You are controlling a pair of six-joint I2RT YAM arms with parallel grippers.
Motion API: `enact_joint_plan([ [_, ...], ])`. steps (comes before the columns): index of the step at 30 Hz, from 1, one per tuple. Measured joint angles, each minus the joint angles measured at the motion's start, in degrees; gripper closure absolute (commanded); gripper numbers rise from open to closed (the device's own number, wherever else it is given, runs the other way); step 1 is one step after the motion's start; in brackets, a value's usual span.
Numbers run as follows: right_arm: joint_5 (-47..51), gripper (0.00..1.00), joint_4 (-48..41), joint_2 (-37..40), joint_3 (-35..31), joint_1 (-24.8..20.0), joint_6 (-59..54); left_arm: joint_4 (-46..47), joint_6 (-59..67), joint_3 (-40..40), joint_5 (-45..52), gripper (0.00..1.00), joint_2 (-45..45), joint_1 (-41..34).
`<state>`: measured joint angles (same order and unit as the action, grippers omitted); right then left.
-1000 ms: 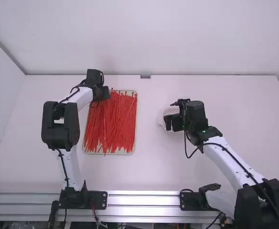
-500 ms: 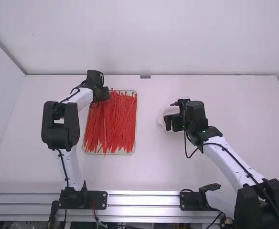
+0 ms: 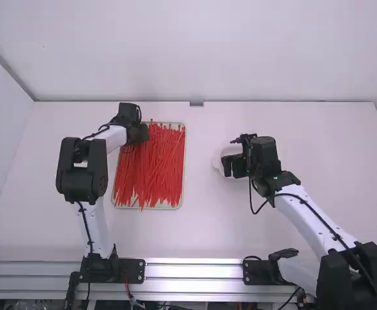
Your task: Fasten the cable tie
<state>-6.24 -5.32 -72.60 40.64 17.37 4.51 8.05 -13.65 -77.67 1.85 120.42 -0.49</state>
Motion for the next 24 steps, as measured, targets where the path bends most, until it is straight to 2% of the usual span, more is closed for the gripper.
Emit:
enact_joint_plan([
  [24,0.0,0.01,0.0,0.0,0.0,0.0,0.0,0.0,-0.1,0.0,0.0,0.89,0.0,0.0],
])
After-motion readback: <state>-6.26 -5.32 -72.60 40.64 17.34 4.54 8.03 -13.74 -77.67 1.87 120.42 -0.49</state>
